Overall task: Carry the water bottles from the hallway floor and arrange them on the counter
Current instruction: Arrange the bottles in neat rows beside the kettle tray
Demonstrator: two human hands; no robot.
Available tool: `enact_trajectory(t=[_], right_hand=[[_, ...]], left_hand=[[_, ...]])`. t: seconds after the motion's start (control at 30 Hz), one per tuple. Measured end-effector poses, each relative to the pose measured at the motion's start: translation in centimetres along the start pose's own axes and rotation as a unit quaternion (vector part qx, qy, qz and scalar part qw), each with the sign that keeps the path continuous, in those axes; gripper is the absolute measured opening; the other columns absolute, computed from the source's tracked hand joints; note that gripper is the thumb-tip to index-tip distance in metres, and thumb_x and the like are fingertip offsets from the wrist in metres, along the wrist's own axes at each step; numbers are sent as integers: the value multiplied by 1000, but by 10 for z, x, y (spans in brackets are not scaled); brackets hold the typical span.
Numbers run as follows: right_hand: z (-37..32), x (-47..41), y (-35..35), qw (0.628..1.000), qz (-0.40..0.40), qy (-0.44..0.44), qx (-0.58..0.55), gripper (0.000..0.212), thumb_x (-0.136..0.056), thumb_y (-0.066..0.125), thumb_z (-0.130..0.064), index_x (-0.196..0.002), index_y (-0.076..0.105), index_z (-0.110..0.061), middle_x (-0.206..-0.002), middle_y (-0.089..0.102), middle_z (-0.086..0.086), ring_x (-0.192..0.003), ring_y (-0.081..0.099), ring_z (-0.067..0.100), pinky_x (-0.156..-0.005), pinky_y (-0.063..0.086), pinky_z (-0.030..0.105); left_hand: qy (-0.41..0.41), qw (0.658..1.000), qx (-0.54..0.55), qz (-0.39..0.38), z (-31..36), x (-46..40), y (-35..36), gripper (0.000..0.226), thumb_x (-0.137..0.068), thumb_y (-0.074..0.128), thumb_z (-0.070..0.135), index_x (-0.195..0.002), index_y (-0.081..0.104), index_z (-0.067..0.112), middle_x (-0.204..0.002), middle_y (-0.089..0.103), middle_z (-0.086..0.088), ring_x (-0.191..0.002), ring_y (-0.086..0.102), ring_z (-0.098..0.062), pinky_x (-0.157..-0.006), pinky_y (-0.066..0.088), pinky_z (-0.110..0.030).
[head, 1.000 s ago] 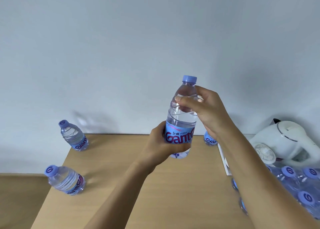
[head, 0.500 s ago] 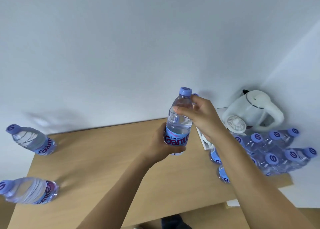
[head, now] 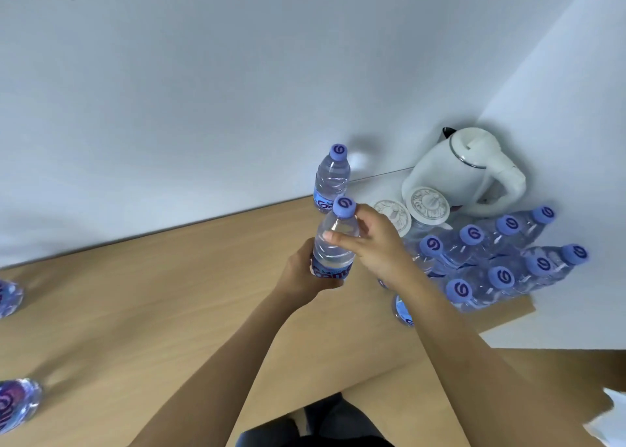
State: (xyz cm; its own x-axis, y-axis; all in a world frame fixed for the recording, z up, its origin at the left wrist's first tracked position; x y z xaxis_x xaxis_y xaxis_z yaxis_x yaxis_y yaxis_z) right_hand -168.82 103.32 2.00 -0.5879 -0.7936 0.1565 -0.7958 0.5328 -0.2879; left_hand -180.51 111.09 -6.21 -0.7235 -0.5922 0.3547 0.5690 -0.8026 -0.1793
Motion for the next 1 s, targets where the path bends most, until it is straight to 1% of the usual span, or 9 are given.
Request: enact_trajectory(t=[0.07, 0.17, 0.37, 0.5, 0.6, 0.67, 0.77, 0.87, 1.0], right_hand=[[10, -1, 1, 1000, 1, -2, 19, 28, -80, 81, -15, -91, 61, -32, -87, 65, -15, -78, 58, -8, -72, 43, 9], [24, -1, 2, 1000, 7, 2, 18, 35, -79, 81, -12, -97, 60, -32, -94, 64, -13, -85, 58, -6, -75, 41, 8], [47, -5, 0, 1000, 26, 7, -14, 46, -77, 80, 0, -104, 60, -32, -100, 66, -15, -91, 60, -10, -85, 45, 12], [54, -12, -4, 999, 41, 5, -21, 51, -77, 78, 2, -110, 59, -32, -106, 65, -16, -98, 60, -10, -86, 44, 9], [53, -22, -6, 998, 55, 4, -14, 53, -76, 78, 1, -109, 58, -34, -106, 64, -17, -97, 60, -10, -87, 45, 11], [51, -30, -6, 998, 64, 3, -5, 53, -75, 79, 1, -108, 57, -35, -104, 63, -17, -94, 60, -12, -85, 45, 9], [48, -44, -9, 997, 80, -8, 19, 54, -72, 80, 2, -108, 57, -32, -108, 60, -13, -96, 55, -15, -84, 40, 4], [46, -57, -11, 995, 90, -19, 45, 51, -71, 79, 5, -113, 62, -20, -116, 50, -1, -95, 49, -23, -81, 38, 0], [45, -73, -11, 994, 89, -8, 64, 52, -74, 77, 2, -120, 61, -14, -115, 44, -2, -92, 50, -20, -80, 37, -1]], left_hand=[[-12, 1000, -4, 10, -7, -9, 7, 68, -62, 86, 3, -121, 56, 16, -110, 69, -2, -103, 65, -24, -90, 54, -43], [-23, 999, -9, 27, -15, -19, 15, 70, -61, 86, 2, -121, 55, 19, -108, 70, 0, -101, 65, -23, -87, 54, -40], [-6, 998, -18, 58, -25, -33, 31, 71, -61, 87, 2, -120, 54, 21, -105, 67, 5, -94, 62, -16, -72, 49, -16], [29, 997, -20, 76, -22, -45, 39, 72, -63, 81, -6, -126, 53, 15, -118, 60, -2, -104, 56, -16, -70, 42, -1], [43, 994, -30, 94, -19, -57, 44, 70, -65, 74, -13, -127, 54, 12, -114, 47, 5, -111, 47, -15, -68, 39, 4], [49, 994, -35, 97, -17, -64, 45, 68, -66, 69, -15, -127, 54, 11, -109, 43, 10, -114, 44, -16, -69, 38, 6], [65, 990, -75, 98, -14, -76, 44, 66, -67, 67, -14, -128, 53, 7, -115, 52, -6, -110, 39, -10, -75, 34, 5], [70, 987, -97, 106, -11, -87, 44, 58, -67, 62, -13, -123, 55, 2, -109, 56, -12, -109, 40, -19, -75, 35, 2], [38, 987, -107, 117, -8, -102, 43, 49, -69, 61, -11, -117, 53, -3, -111, 50, -20, -92, 42, -13, -70, 37, -9]])
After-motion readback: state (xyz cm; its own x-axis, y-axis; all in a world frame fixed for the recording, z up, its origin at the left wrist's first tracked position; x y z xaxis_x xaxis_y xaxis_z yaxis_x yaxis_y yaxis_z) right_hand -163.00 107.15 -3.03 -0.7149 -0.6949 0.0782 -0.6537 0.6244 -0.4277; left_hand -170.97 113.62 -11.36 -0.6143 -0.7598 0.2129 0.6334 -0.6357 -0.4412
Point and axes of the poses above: each hand's wrist, its own x-axis away from the middle knuckle, its own y-axis out of the palm, z = x × y, the point moved 2 cm from there along -x, towards the middle knuckle
